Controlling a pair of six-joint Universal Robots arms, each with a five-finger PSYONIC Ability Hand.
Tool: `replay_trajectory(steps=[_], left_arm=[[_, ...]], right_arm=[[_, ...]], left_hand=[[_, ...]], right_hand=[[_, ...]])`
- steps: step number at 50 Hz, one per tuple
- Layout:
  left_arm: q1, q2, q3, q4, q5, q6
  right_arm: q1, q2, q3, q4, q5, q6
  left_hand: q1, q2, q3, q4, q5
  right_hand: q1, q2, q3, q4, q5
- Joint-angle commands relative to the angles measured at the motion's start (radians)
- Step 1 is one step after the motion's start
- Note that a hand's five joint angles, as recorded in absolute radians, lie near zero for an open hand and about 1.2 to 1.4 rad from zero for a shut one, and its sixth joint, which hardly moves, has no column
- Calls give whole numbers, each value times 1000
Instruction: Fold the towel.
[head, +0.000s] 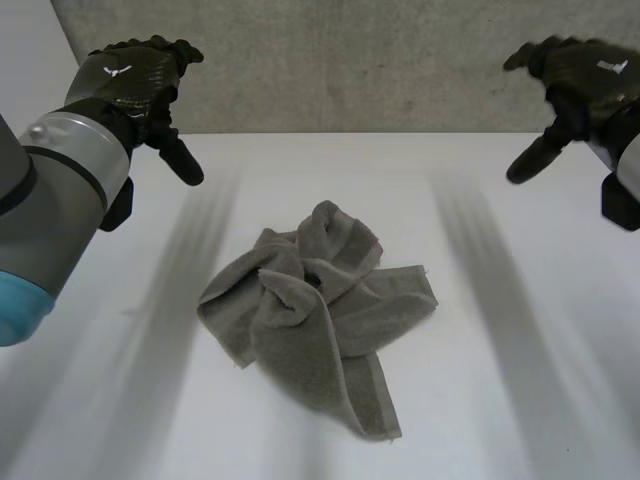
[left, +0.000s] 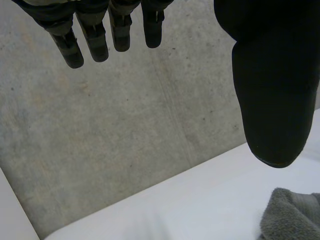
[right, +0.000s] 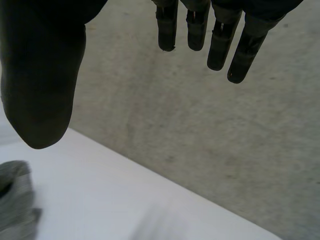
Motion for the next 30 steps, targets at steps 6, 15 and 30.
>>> replay_trajectory(steps=[6,15,30], left_arm=[[37,1,29,-67,25,-20],[42,1,33,-67,26,-20],[101,-28,9,-67,35,-9]], right_arm=[[7,20,-106,48,103,-13],[-1,22,-104,53,103,-18],[11,72,-84,226,63,-252]], left_hand=[[6,11,9,11,-24],[6,11,9,11,-24],[35,40,39,40,5]], right_hand=[[-56,-64,-67,-115,-66],[-56,-64,-67,-115,-66],[-56,-64,-67,-115,-66]])
